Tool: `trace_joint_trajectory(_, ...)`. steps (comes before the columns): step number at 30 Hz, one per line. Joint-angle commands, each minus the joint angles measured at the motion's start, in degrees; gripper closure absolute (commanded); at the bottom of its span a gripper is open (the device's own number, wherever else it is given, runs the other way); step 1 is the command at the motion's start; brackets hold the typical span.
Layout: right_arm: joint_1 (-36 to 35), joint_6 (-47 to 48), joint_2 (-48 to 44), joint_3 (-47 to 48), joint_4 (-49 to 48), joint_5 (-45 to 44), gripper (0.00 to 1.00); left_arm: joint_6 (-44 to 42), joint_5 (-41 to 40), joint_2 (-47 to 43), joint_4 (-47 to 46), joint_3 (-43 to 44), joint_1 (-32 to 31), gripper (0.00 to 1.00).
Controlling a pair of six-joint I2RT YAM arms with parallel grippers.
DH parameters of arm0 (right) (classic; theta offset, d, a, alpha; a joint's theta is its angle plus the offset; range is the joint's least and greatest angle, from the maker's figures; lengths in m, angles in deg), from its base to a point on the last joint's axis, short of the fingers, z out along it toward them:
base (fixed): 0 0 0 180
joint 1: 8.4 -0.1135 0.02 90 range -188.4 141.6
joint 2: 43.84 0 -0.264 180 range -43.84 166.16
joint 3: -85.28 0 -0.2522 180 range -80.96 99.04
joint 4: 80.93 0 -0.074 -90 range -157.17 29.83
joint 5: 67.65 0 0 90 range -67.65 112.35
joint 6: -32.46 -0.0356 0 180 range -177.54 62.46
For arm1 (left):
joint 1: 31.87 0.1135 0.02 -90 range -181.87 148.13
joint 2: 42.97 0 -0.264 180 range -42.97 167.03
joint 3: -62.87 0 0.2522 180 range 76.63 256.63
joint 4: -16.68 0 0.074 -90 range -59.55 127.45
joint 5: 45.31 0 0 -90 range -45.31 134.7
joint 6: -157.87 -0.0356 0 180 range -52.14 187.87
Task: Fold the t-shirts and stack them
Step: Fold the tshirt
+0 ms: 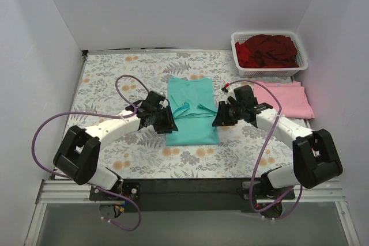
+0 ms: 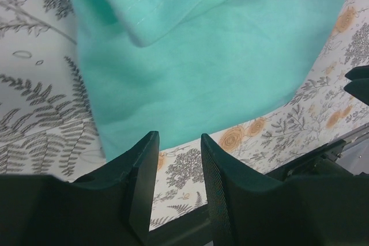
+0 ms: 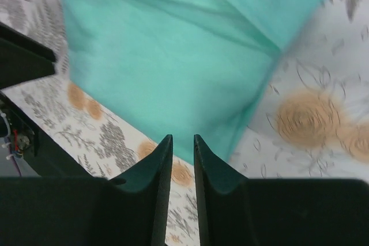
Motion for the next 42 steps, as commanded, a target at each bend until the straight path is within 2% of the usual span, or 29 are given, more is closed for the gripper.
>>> trace_joint_trajectory(1, -3.48, 1.36, 2.62, 5.73, -4.66, 0.72, 0.73, -0.19, -1.33, 3.54, -1.52, 3.43, -0.82, 0.66)
trace_joint_trajectory(7, -8.94, -0.13, 12.72, 10.66, -9.83, 0.29, 0.73, -1.34, -0.98, 10.31, -1.26, 5.1, -1.88, 0.66)
trace_joint_trajectory(14, -10.18, -0.14, 21.25, 13.29, -13.1, -3.93, 0.73, -1.51, -0.02, 14.18, 0.49, 3.96, -2.32, 0.65)
trace_joint_trajectory(22, -5.62, 3.64, 30.3, 26.19, -13.1, -12.27, 0.72, -3.44, -0.46, 12.17, 3.83, 3.17, -2.41, 0.65)
trace_joint_trajectory(27, -0.7, 4.61, 34.53, 34.12, -13.01, -14.13, 0.72, -3.44, -0.81, 9.62, 4.54, 2.03, -2.41, 0.65)
trace_joint_trajectory(29, 0.19, 4.43, 33.92, 35.96, -12.92, -12.2, 0.72, -3.53, -1.25, 8.74, 4.8, 1.77, -2.41, 0.65)
trace_joint_trajectory(33, 1.33, 3.56, 28.05, 33.7, -12.75, -6.24, 0.69, -2.22, -3.26, 6.55, 4.54, 1.76, -2.41, 0.65)
trace_joint_trajectory(37, 1.07, 1.54, 22.41, 26.94, -12.92, 6.39, 0.68, -1.6, -5.46, 4.43, 2.61, 3.25, -2.32, 0.64)
trace_joint_trajectory(40, -1.56, 1.62, 20.56, 22.72, -13.54, 13.27, 0.68, -0.73, -5.73, 4.52, 3.22, 4.92, -2.32, 0.65)
trace_joint_trajectory(42, -4.71, 2.06, 20.64, 21.57, -13.63, 14.87, 0.68, 0.33, -6.86, 2.15, 3.22, 4.49, -2.41, 0.65)
